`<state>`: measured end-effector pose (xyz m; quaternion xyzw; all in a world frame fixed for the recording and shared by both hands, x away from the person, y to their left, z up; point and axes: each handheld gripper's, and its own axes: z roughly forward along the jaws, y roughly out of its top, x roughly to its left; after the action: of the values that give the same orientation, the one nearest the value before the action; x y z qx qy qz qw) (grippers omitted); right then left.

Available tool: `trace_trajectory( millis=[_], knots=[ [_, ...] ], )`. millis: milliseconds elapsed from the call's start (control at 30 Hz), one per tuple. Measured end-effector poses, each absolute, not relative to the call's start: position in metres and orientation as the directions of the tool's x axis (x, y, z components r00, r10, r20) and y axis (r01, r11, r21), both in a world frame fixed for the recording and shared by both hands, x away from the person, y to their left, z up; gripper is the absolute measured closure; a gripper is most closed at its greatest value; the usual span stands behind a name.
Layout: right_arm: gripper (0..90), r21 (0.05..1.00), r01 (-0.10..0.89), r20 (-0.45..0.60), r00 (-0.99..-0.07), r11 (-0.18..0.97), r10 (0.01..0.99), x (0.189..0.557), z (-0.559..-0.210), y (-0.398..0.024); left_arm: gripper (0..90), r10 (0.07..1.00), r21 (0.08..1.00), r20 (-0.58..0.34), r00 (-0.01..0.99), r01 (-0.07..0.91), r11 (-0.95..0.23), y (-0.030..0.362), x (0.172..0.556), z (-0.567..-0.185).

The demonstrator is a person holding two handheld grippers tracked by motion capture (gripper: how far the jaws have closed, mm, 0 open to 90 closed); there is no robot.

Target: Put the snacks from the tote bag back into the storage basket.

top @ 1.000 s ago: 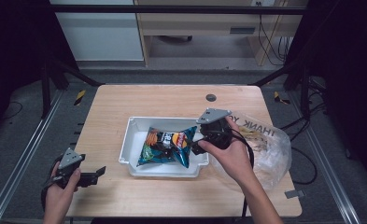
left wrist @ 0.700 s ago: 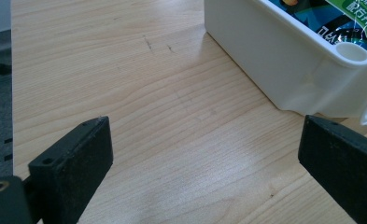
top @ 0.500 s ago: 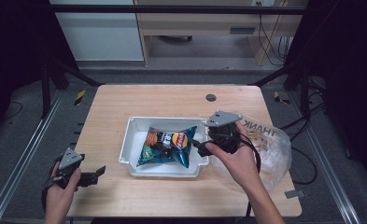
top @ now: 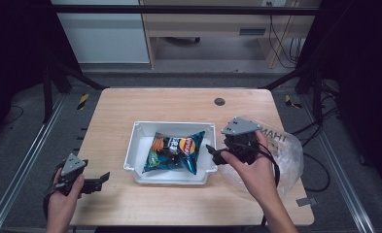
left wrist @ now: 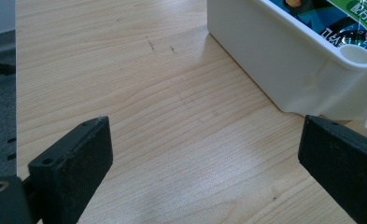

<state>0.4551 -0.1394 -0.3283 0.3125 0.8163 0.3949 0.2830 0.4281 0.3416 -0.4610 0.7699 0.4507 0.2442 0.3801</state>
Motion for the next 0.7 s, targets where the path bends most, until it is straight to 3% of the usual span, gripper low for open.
trace_trajectory(
  millis=[700],
  knots=[
    [5.5, 0.858, 0.284, -0.238, -0.518, 0.428, 0.821, 0.436, -0.321, -0.178, 2.7, 0.886, 0.817, 0.030, 0.463, 0.499, -0.289, 0.345, 0.426, -0.459]
  ],
)
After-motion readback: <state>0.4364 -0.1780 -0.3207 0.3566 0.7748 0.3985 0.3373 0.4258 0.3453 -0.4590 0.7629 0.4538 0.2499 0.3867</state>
